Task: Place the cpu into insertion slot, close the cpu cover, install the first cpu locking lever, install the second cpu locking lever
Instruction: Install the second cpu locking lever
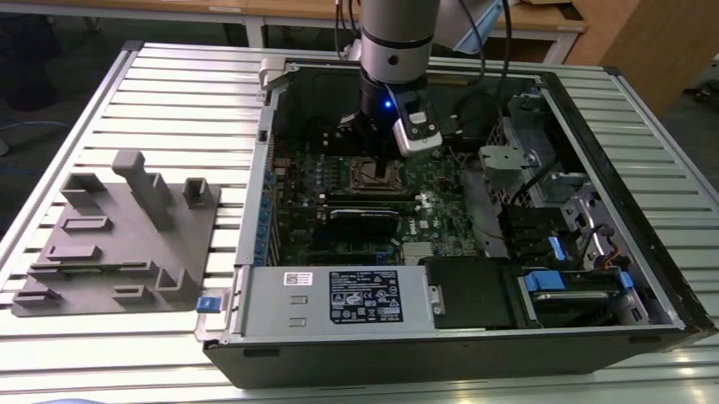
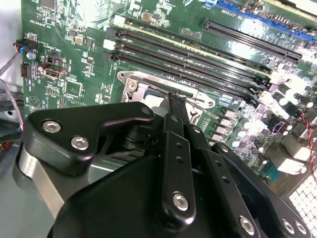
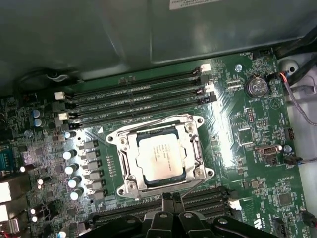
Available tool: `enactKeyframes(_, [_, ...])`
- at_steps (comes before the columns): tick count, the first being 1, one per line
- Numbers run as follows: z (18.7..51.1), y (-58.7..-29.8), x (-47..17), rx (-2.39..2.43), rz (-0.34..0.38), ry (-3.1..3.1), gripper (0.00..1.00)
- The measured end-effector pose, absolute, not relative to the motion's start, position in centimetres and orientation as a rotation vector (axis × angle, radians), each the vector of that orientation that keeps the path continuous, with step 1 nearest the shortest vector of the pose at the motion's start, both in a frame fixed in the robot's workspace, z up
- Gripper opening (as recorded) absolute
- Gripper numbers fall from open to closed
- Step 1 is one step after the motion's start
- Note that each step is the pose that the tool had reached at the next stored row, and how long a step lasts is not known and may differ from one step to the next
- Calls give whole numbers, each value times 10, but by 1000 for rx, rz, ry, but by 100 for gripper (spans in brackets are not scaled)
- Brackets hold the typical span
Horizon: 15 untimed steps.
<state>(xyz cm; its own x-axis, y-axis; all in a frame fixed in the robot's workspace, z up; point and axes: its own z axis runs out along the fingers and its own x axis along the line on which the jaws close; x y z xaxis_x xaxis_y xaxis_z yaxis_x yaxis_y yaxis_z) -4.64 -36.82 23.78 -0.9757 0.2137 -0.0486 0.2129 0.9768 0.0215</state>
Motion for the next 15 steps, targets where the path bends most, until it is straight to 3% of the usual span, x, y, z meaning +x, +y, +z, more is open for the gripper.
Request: enactKeyframes(15, [237, -372, -48, 331, 25, 3073, 11])
